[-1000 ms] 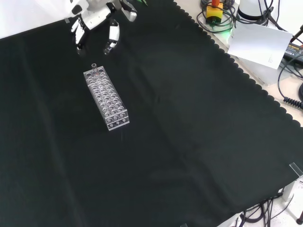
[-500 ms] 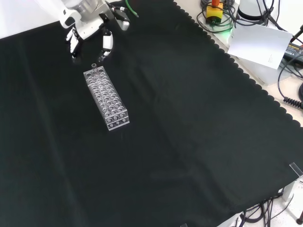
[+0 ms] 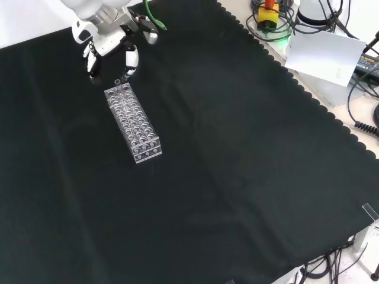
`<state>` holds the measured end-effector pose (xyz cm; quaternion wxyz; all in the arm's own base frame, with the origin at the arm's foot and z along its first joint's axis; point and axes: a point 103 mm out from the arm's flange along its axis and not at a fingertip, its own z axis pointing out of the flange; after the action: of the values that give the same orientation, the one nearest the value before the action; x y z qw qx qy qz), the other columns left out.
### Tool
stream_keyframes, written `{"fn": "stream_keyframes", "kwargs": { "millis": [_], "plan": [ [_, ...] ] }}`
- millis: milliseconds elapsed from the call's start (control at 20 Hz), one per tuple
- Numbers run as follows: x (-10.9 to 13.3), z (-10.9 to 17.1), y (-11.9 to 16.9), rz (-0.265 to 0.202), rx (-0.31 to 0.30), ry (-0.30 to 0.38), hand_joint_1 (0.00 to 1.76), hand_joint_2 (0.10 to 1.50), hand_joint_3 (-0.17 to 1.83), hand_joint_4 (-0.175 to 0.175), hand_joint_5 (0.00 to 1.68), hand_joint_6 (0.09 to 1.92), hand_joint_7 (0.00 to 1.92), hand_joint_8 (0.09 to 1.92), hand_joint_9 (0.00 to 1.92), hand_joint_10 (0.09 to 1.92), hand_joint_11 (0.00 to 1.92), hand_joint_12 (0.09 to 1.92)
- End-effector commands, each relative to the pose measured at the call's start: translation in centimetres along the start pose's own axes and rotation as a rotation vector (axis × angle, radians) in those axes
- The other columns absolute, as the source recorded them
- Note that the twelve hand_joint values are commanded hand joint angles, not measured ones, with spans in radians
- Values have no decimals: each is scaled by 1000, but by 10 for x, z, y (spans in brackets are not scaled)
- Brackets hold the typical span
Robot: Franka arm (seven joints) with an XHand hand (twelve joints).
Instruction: Pick up the test tube.
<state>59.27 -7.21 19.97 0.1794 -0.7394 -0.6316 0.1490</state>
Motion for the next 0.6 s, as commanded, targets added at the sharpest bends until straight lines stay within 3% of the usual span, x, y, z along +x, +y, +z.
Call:
{"fn": "stream_keyframes", "kwargs": {
  "millis": [50, 600],
  "plan": [
    [5, 9, -5, -13, 9, 22, 989, 702, 667, -163, 424, 785, 664, 907, 606, 848, 308, 1486],
    [22, 17, -4, -41, 13, 27, 1006, 694, 684, -170, 453, 803, 718, 916, 645, 844, 344, 1477]
  ]
}}
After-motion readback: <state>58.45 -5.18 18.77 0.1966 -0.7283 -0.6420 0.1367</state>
